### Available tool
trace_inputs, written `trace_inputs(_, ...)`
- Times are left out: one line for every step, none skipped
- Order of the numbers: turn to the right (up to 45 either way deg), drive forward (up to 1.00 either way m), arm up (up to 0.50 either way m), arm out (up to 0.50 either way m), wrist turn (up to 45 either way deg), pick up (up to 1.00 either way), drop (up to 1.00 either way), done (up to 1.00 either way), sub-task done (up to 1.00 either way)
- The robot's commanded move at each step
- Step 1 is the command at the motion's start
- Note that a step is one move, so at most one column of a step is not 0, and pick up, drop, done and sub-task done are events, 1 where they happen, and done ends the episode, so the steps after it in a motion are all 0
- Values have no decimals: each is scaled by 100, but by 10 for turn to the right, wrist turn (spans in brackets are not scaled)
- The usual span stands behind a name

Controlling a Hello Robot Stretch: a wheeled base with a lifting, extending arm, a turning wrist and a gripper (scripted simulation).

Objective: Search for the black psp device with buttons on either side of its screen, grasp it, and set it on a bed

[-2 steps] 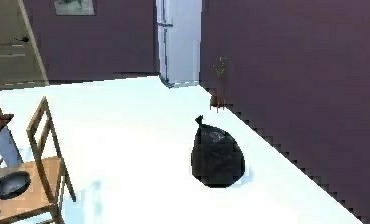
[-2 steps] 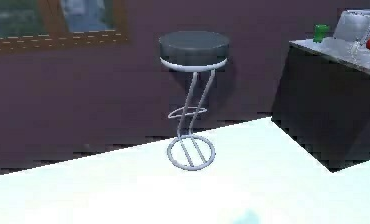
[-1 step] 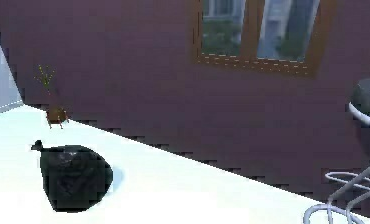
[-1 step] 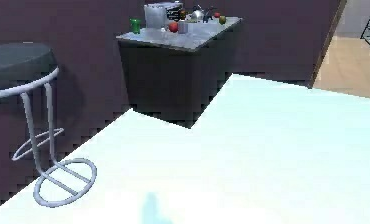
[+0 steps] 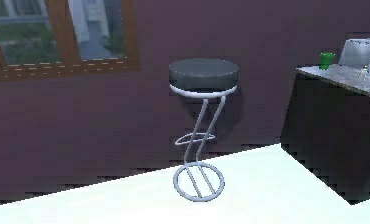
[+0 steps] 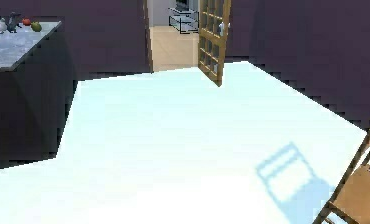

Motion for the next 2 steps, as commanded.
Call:
trace_inputs(30,0,0,0,0,0,0,0,0)
trace_inputs(0,30,0,0,0,0,0,0,0)
